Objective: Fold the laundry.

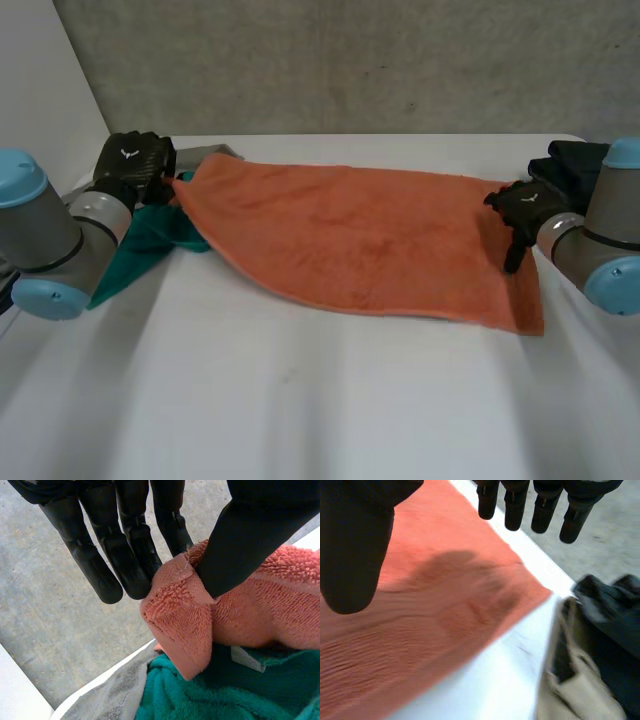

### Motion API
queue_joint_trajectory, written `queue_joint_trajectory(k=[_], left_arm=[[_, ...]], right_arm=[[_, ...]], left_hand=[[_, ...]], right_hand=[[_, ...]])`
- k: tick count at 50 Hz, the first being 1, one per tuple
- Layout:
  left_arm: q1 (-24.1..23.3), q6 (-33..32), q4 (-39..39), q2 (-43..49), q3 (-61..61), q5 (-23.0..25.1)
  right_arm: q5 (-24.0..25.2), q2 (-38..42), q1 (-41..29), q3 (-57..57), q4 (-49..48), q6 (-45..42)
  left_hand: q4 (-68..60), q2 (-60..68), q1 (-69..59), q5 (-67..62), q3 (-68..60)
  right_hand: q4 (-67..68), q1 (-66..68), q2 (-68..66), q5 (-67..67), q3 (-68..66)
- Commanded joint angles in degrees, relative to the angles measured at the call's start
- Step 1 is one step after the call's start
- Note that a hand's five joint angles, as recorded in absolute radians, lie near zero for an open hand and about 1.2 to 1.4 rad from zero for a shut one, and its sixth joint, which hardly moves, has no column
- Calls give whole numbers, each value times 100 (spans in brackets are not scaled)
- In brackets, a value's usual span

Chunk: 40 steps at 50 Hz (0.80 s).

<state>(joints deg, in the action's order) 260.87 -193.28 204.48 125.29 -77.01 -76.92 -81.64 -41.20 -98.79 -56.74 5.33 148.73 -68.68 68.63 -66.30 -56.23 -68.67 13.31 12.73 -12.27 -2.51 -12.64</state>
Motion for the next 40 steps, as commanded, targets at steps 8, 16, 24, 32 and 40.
queue_joint_trajectory(k=[8, 16, 24, 32, 40], left_arm=[[96, 97, -312, -725, -323, 150], [60, 273, -321, -919, -490, 177], [34, 326, -321, -936, -490, 203], [60, 326, -321, -928, -490, 212], [87, 326, -321, -928, -481, 212]], right_arm=[[745, -1724, 457, -1294, 231, 166], [1748, -2428, 844, -2472, 1286, -1073], [1959, -2446, 914, -3421, 631, -978], [1924, -2138, 844, -3730, -163, -828], [1915, -1813, 756, -3555, -523, -793]], left_hand=[[-1132, 1137, -1370, -1377, -1133], [-1132, 1137, -1370, -1377, -1133], [-1132, 1137, -1370, -1377, -1133], [-1132, 1137, -1370, -1377, -1133], [-1132, 1137, -1370, -1377, -1133]], right_hand=[[811, 869, -915, -891, -878], [2814, 2872, -2918, -2894, -2880], [2815, 2873, -2918, -2895, -2881], [2916, 2974, -3019, -2996, -2982], [2899, 2957, -3003, -2979, -2965]])
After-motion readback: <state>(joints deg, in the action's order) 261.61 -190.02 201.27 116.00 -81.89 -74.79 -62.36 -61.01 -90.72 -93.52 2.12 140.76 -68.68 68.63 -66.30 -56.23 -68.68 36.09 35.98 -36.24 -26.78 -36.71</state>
